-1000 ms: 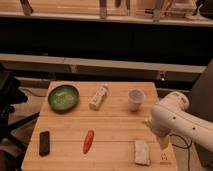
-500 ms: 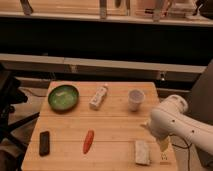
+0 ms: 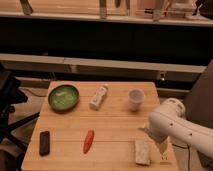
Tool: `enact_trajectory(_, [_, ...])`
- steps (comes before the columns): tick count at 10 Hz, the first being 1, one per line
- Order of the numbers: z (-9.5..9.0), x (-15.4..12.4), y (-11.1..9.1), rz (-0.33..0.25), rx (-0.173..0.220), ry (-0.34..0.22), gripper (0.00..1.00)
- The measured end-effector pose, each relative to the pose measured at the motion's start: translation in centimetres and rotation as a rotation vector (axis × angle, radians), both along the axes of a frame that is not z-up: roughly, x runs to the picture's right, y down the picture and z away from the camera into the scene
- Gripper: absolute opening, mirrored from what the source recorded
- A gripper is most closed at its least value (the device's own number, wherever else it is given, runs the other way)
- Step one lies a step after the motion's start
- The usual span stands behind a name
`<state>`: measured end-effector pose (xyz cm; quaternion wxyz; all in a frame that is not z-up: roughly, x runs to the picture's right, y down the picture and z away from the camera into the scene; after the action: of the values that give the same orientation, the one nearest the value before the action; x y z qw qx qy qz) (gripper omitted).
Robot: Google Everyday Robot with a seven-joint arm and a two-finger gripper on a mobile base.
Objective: Place the white sponge in the ceramic cup
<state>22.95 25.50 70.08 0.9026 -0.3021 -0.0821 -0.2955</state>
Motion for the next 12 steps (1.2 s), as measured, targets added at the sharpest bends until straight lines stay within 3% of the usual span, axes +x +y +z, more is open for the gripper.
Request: enact_trajectory(12, [2.0, -1.1, 3.4, -0.079, -0.013, -0.086, 0.80])
